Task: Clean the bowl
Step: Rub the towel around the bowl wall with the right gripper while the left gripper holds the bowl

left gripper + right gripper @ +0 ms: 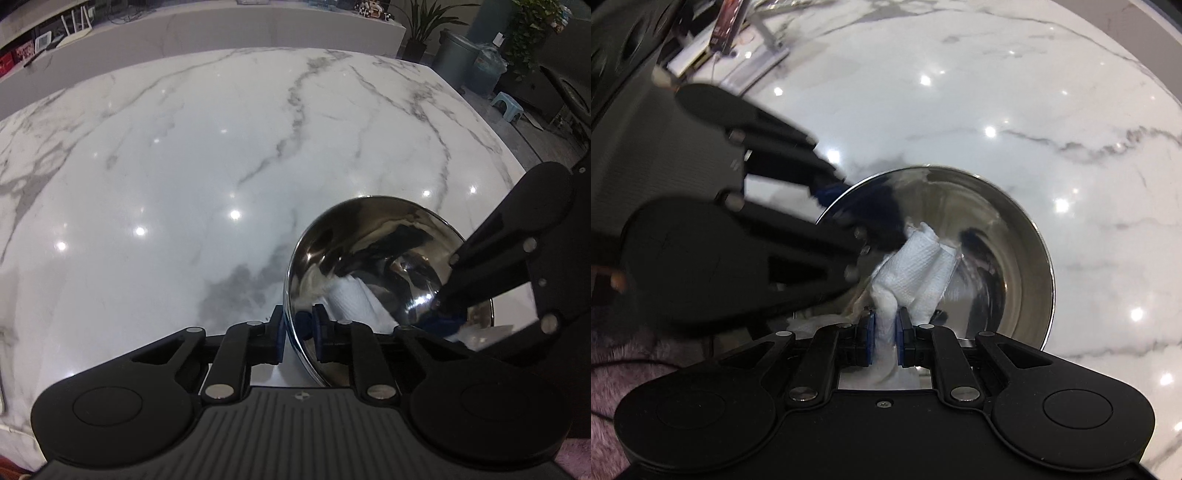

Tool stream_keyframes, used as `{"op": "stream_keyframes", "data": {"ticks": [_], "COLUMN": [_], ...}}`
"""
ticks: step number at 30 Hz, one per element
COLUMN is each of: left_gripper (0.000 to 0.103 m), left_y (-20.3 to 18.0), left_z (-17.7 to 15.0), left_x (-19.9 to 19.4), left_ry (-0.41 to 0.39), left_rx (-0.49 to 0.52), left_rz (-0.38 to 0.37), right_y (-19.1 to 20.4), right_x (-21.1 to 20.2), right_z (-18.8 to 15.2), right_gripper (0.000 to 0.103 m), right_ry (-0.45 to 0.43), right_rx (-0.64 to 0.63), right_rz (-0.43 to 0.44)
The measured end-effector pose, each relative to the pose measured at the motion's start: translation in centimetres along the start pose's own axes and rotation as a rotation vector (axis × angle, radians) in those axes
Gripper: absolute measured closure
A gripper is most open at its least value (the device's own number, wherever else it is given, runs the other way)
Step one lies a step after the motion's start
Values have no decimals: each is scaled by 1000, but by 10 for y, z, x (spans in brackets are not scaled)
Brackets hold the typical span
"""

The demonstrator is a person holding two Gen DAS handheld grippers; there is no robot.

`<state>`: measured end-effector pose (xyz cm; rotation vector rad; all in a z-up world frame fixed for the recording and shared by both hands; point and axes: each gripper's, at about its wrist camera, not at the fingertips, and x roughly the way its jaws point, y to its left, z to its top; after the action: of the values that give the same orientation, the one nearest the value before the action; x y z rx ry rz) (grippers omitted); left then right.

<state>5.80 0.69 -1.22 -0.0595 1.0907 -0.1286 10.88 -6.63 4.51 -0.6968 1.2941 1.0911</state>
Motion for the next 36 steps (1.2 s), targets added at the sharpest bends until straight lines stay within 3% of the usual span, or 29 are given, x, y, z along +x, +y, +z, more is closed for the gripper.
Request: {"op": "stream_keyframes", "data": {"ticks": [4,6,9,23,26,32,36], "left_gripper": [90,90,90,75,75,85,87], "left_y": [-2,-1,-1,0,0,-1,-1], "left_z": [1,1,0,-16,-17,-13,-6], "left_x": [0,1,0,4,3,1,3], "left_ry": [-3,-3,-3,48,52,22,9], "left_rx": [14,12,6,-165,-163,-116,-88], "left_rz": [8,4,4,-58,-51,-20,3], "right_y": [6,13,17,2,0,-9,-16], "right_x": [-6,-7,-7,-27,-32,-43,-48], "right_z": [4,5,7,15,16,19,22], "right_gripper": [93,94,93,94,94,93,92], "right_ry": [64,79,81,35,24,-5,-28], "right_rx": [-118,-188,-219,-117,-106,-47,26], "right_rz": [-132,-238,-276,-242,-240,-206,-127]}}
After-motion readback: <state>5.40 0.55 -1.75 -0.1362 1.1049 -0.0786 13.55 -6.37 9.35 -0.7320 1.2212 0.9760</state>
